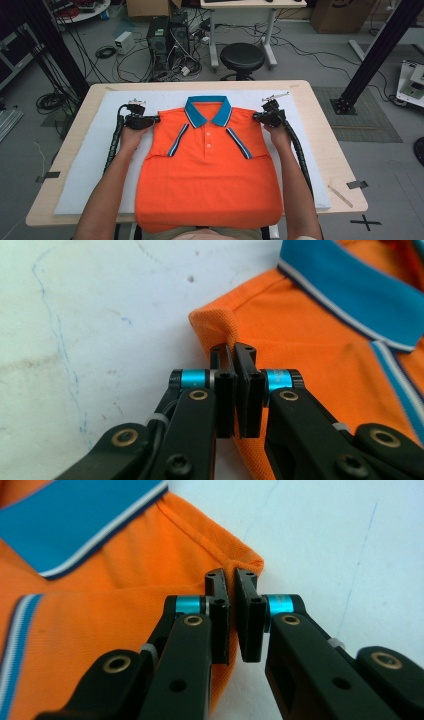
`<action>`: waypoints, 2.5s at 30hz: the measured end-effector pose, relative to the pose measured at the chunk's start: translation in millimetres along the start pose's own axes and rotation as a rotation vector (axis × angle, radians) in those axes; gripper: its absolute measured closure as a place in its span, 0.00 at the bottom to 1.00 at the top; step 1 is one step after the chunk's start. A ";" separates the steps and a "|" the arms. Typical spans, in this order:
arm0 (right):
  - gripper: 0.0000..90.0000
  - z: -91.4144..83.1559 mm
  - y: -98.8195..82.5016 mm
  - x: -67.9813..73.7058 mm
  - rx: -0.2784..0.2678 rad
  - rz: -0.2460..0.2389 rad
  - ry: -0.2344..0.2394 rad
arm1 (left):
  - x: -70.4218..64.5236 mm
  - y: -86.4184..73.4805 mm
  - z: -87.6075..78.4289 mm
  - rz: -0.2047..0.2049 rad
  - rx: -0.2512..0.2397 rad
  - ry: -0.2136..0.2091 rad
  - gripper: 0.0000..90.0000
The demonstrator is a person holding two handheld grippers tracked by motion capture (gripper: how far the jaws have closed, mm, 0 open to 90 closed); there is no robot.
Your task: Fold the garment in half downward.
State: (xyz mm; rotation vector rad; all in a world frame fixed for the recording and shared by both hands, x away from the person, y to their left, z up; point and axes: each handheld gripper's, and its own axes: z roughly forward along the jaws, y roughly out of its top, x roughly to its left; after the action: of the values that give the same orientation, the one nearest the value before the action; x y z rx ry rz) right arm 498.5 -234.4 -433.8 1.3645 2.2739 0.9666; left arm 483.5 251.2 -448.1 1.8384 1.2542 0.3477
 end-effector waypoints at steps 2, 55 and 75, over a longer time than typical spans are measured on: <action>0.96 -7.2 2.3 1.8 -0.014 -0.010 0.005 | -0.3 2.4 -5.0 -0.008 -0.024 -0.018 0.97; 0.96 -156.1 -145.5 81.6 -0.216 -0.108 0.155 | -66.4 -120.3 -150.0 0.095 -0.108 -0.374 0.97; 0.54 -151.8 -121.8 71.8 -0.250 -0.026 0.052 | -46.3 -91.1 -126.4 0.025 -0.186 -0.187 0.42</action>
State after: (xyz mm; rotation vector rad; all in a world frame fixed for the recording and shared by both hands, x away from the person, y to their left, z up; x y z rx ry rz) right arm 296.3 -269.2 -403.4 1.2143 2.1156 1.2425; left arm 325.3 285.1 -433.4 1.6869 1.0369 0.2889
